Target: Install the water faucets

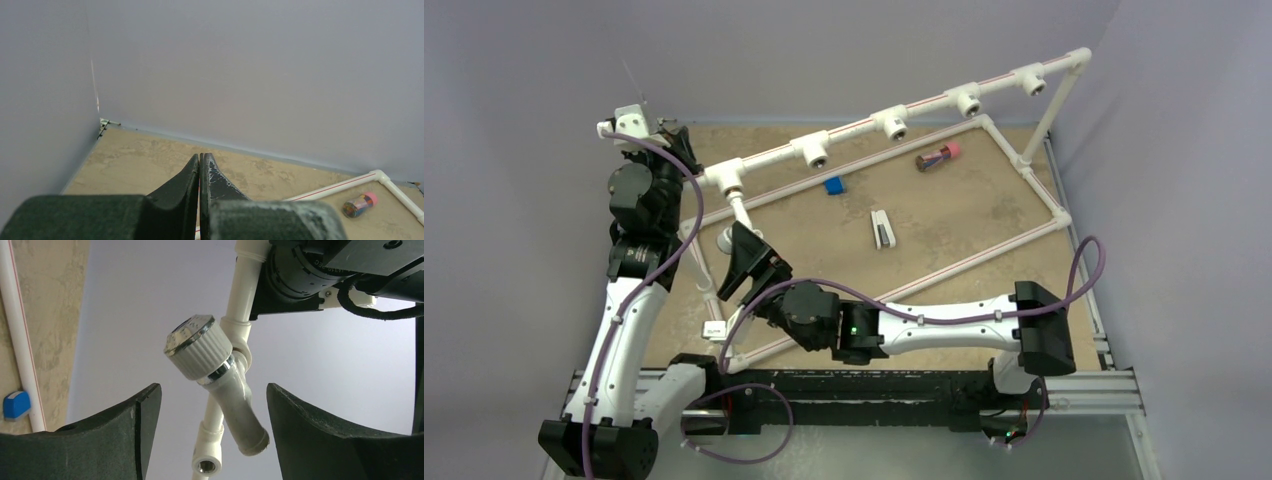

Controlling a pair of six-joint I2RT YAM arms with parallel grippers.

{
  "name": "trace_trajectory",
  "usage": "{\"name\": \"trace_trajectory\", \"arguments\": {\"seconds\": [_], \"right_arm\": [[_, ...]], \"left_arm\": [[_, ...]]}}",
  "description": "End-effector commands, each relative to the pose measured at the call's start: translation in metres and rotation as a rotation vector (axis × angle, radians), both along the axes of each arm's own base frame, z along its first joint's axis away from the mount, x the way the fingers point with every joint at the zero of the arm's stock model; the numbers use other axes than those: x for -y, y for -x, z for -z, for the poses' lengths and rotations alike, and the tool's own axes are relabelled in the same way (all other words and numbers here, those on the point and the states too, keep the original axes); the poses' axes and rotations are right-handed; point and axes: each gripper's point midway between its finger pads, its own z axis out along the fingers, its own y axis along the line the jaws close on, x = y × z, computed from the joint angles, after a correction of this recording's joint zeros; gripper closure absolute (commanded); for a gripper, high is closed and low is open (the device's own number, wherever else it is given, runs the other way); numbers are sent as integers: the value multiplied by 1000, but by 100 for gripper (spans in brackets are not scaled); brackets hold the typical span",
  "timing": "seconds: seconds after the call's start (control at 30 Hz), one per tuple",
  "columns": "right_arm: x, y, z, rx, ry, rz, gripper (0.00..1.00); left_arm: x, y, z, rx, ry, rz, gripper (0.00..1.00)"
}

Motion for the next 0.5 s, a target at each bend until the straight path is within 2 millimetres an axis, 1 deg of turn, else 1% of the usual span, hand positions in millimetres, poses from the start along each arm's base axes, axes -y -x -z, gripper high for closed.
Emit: {"name": "trace_trajectory", "arguments": {"seconds": [0.0, 0.17, 0.27, 0.4, 0.47], "right_arm": [[-4, 0, -39, 39, -105, 8, 23], [-8, -11, -38, 37, -113, 35, 25], [-7, -19, -34, 32, -112, 65, 31], [-4, -23, -34, 22, -127, 87, 39], [-1, -26, -36, 17, -143, 100, 44]], "left_arm": [[13, 9, 117, -390, -17, 65, 100], [12, 10, 117, -386, -18, 63, 100], [12, 10, 116, -386, -18, 62, 100], [13, 10, 117, -387, -18, 66, 100], [13, 9, 116, -387, -18, 66, 100]]}}
